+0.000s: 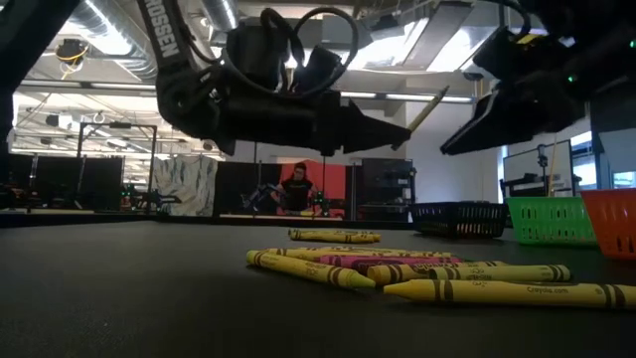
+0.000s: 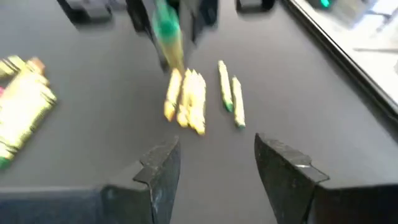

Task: Sort crayons
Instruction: Put the green crayon into the orange basket

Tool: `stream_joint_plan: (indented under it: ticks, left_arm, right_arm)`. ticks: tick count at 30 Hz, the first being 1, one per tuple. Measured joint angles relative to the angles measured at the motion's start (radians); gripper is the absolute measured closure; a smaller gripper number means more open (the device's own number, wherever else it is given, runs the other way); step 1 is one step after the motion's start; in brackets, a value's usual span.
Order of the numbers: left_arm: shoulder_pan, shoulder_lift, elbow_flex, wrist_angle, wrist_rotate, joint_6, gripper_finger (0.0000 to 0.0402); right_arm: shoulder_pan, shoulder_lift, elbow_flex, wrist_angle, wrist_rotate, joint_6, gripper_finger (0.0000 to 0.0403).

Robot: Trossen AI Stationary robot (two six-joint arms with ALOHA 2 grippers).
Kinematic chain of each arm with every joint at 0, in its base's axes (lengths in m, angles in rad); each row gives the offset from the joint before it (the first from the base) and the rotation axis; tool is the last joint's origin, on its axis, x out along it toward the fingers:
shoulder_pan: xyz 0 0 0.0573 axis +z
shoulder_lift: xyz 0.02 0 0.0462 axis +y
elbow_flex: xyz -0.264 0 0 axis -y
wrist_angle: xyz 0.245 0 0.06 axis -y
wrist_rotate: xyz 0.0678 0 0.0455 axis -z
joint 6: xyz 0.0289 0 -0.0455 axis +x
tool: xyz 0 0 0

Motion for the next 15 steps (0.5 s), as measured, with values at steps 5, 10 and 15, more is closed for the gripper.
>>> stream_joint_plan:
  ticks: [5,10,15]
  left_arm:
    - [0.003,0.016,0.000,0.018,0.009,-0.008,0.0401]
    - [0.009,0.018,0.000,0.043,0.054,-0.027,0.0401]
    - [0.009,0.018,0.000,0.050,0.052,-0.054,0.0401]
  right_arm:
    - [-0.058,0.000,-0.127,0.363,-0.132,-0.050,0.0201]
    - [-0.093,0.000,-0.188,0.622,-0.249,-0.079,0.0201]
    - [-0.092,0.000,-0.171,0.637,-0.322,-0.110,0.0201]
